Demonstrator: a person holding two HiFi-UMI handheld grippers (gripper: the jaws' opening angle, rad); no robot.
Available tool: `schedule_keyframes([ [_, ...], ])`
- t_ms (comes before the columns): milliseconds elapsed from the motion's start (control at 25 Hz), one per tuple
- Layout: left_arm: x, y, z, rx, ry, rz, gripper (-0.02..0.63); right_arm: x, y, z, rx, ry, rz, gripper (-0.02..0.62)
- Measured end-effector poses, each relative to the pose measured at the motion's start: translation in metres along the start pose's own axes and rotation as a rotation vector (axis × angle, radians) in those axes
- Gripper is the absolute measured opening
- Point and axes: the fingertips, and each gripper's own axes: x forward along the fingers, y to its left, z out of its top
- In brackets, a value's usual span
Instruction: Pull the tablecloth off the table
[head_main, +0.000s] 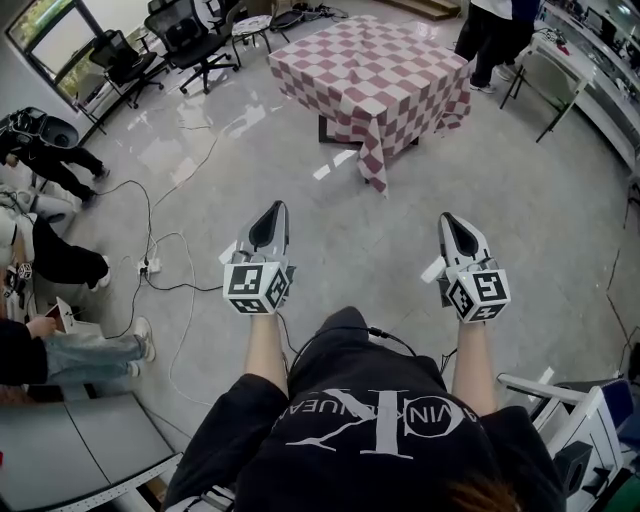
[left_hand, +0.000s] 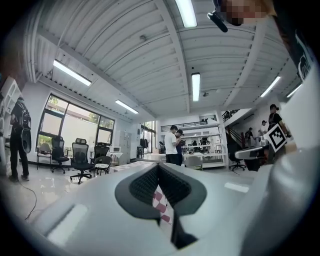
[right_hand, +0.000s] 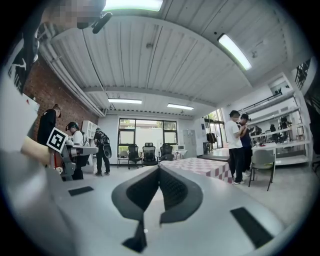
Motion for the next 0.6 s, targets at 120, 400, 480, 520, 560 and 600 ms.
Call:
schedule_keyframes([
  [120,0.004,0.005,-0.005,-0.021,0.000,0.013,0.011,0.004,-0.003,-0.006,0.000,0.013,-0.004,0.012],
  [400,0.044,0.022,-0.014,-0.050,-0.005,0.045,0.012,0.027,-0.032,-0.018,0.030,0.024,-0.036,0.014],
  [480,0.063,0.027,-0.018,-0.054,-0.004,0.042,0.012,0.041,-0.043,-0.020,0.036,0.029,-0.046,0.014],
  [520,0.073,0.030,-0.020,-0.057,-0.003,0.039,0.012,0.049,-0.048,-0.022,0.041,0.031,-0.051,0.014],
  [560,0.083,0.034,-0.021,-0.059,-0.001,0.038,0.012,0.058,-0.053,-0.023,0.046,0.034,-0.054,0.014],
  [600,0.093,0.039,-0.023,-0.058,0.001,0.040,0.012,0.068,-0.058,-0.023,0.051,0.036,-0.057,0.014],
])
